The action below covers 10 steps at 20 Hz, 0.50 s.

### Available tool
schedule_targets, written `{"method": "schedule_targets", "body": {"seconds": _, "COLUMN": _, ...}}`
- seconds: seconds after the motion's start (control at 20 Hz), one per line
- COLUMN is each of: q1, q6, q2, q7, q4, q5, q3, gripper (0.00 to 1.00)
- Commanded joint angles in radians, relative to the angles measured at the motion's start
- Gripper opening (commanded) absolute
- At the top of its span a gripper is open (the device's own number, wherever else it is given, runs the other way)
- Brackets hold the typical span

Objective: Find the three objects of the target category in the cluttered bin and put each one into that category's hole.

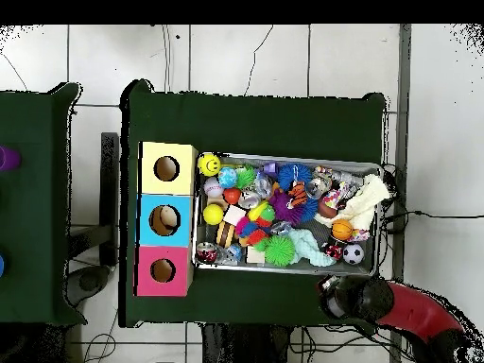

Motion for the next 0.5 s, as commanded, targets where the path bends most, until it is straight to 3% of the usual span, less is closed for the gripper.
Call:
{"method": "schedule_targets", "body": {"seconds": 0.05, "q1": 0.026, "q6": 0.197, "q2": -0.096, "q7": -0.105, "q4": -0.103, "q5": 0.088, "q3": 0.074, "gripper": 0.0}}
{"method": "schedule_targets", "body": {"seconds": 0.2, "q1": 0.032, "q6": 0.225, "q2": -0.111, "q7": -0.102, "q4": -0.107, "q5": 0.101, "q3": 0.073, "gripper": 0.0}}
{"method": "schedule_targets", "body": {"seconds": 0.5, "q1": 0.031, "q6": 0.169, "q2": -0.107, "q7": -0.07, "q4": -0.105, "q5": 0.113, "q3": 0.077, "gripper": 0.0}}
